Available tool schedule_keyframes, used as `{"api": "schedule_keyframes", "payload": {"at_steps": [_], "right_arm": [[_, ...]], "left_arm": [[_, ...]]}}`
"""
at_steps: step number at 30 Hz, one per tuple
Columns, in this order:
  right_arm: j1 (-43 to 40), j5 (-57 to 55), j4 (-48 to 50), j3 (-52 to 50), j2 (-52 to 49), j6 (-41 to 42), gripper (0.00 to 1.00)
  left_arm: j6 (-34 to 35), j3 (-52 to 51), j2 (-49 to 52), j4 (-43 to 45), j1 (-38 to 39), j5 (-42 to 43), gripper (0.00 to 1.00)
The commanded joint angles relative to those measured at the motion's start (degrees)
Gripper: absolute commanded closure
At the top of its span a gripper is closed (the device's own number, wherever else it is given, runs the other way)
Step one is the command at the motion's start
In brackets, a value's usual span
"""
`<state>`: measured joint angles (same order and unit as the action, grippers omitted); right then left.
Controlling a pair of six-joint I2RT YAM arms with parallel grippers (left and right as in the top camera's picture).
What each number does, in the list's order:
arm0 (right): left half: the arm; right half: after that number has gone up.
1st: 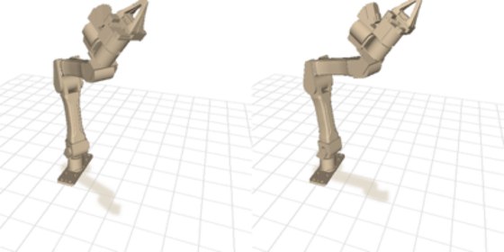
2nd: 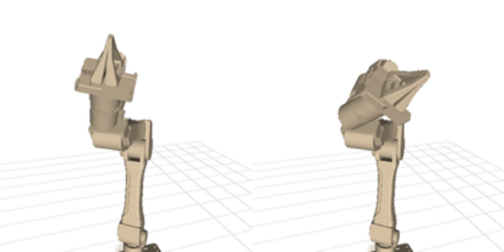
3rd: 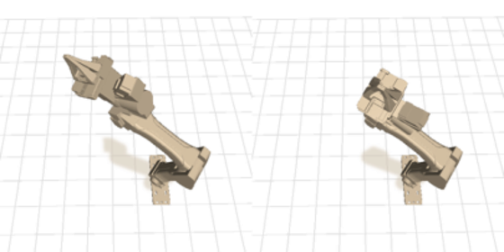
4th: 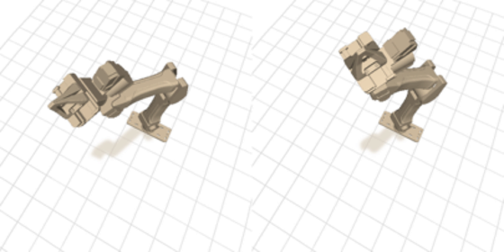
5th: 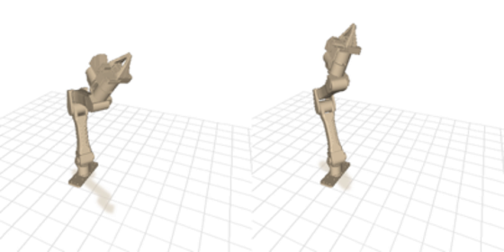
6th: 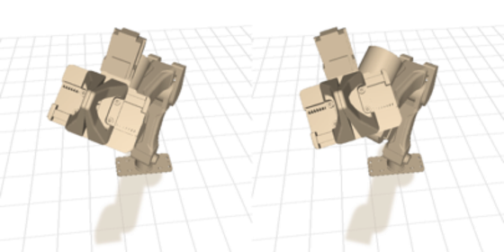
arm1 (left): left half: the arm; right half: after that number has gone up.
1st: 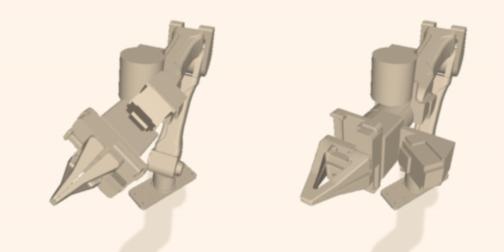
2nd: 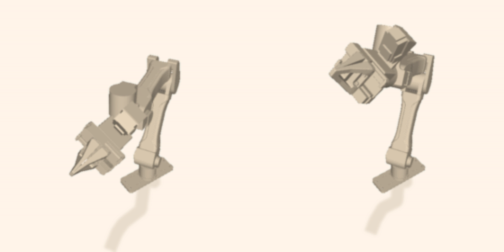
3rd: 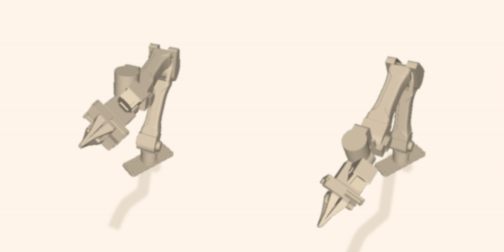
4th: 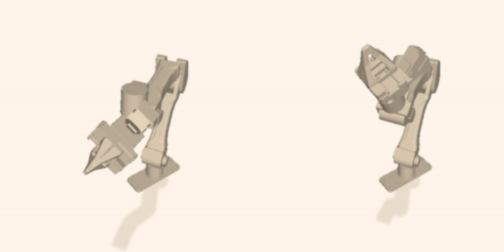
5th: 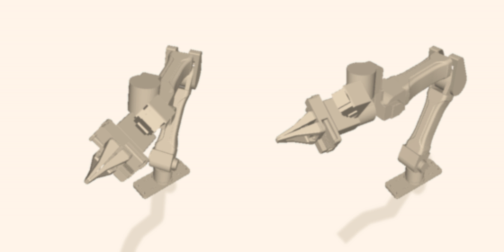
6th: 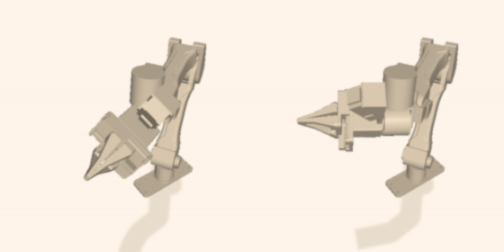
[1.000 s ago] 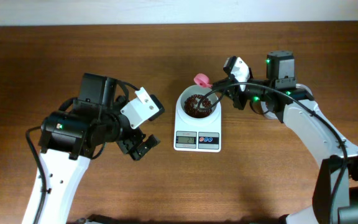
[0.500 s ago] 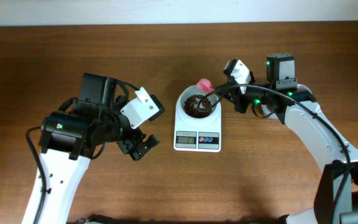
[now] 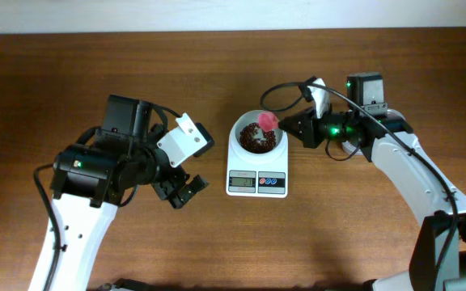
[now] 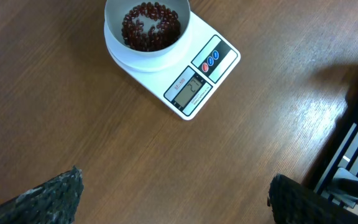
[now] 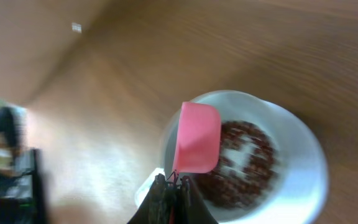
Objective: Scoop and weigh 50g on scale
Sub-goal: 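Return the scoop to the bean tub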
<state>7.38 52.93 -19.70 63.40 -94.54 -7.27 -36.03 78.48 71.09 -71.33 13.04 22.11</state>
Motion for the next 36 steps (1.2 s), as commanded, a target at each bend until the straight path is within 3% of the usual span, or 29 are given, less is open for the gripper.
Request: {"api": "schedule_keyframes", "payload": {"at_steps": [1,3,5,12,17,24,31,36], "right_arm": [[-0.8,17.0,3.9,0.0,1.4,7.0,0.96],[-2.5,14.5,4.5,0.8,1.7,9.7,0.96],[-5.7,1.6,1.7,1.8,3.5,9.6,0.96],[-18.8,-27.3,-11.6,4.0,18.4,6.6,0.96],[-20.6,-44.4,-18.5,3.9,14.7,5.8,0.96],[-20.6,-53.0,-18.7,3.9,1.2,5.8,0.96],[-20.5,-55.8,-17.6,3.9,0.6,3.0,0.96],[-20.5,-53.4,-15.3,3.9,-5.3,3.0,0.96]], "left_arm": [[-0.9,-0.1,-0.2,0.1,-0.3,0.6,0.01],[-0.9,-0.1,-0.2,0.1,-0.3,0.6,0.01],[-0.9,-0.1,-0.2,0.1,-0.3,0.6,0.01],[-0.9,-0.1,-0.2,0.1,-0.3,0.6,0.01],[-0.9,-0.1,-0.2,0.1,-0.3,0.6,0.01],[-0.9,-0.1,-0.2,0.1,-0.3,0.6,0.01],[-0.9,-0.1,-0.2,0.1,-0.3,0.6,0.02],[-0.9,-0.1,-0.2,0.1,-0.3,0.6,0.01]]}}
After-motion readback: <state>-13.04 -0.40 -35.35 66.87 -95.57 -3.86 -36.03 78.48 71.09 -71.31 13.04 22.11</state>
